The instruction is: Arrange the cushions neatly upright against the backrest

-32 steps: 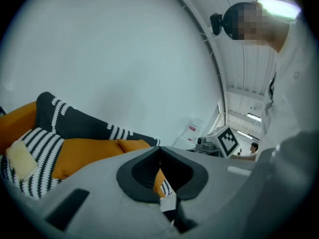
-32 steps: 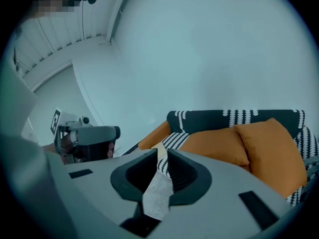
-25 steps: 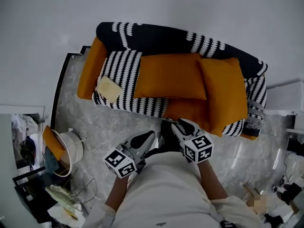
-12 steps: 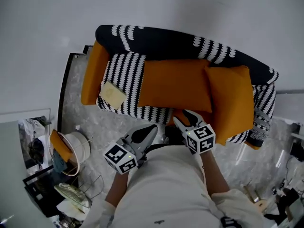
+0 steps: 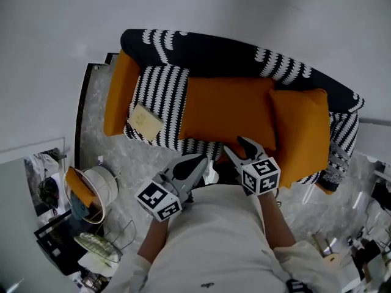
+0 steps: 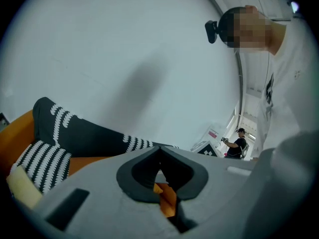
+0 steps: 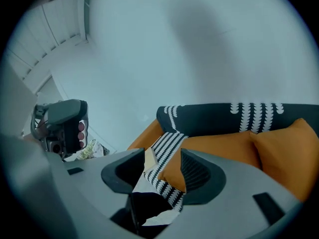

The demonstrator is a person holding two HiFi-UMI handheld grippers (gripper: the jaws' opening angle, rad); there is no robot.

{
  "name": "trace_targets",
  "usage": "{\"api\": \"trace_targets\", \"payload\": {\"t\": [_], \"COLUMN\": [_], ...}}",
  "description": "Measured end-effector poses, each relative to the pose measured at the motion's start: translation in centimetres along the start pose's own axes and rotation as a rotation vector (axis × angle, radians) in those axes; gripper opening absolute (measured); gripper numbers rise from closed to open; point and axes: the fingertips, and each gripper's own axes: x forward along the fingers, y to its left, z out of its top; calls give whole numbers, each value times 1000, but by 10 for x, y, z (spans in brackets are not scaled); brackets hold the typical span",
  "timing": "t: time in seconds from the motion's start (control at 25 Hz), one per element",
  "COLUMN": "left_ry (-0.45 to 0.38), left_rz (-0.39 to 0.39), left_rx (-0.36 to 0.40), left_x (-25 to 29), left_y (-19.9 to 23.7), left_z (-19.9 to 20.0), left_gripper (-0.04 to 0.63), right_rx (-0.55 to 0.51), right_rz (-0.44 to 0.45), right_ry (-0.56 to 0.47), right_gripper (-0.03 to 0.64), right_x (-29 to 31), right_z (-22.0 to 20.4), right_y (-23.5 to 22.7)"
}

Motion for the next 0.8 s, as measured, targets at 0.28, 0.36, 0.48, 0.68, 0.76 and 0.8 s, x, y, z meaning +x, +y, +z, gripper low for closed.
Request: {"api": "trace_targets", "payload": {"t": [0.28,0.36,0.48,0.68,0.76,0.8], "left_ry": [142,192,269,371,414,438], "left_rz": [-157,-228,-306,-433,-483,-509], "left_rx": [53,69,99,149,161,160], "left_x": [15,16,24,36,44,47], "left_y": [27,33,44,56,60,62], "left_z": [8,8,5,0,-9,-15], "left_gripper": [9,9,9,9,9,9], "right_rx": [247,311,393,550,615,645], "right_rz": [-95,-147,-207,-310,-332,-347], "right_ry": [-57,-85,-130,-183,-205,-217], "right_gripper": [231,242,255,268,273,275], "right_x": [25,30,39,60,74,81], "right_z": [-19,-29,-43,-77,-89,-95], "right_y": [-20,-25,-34,-51,-63,-69]}}
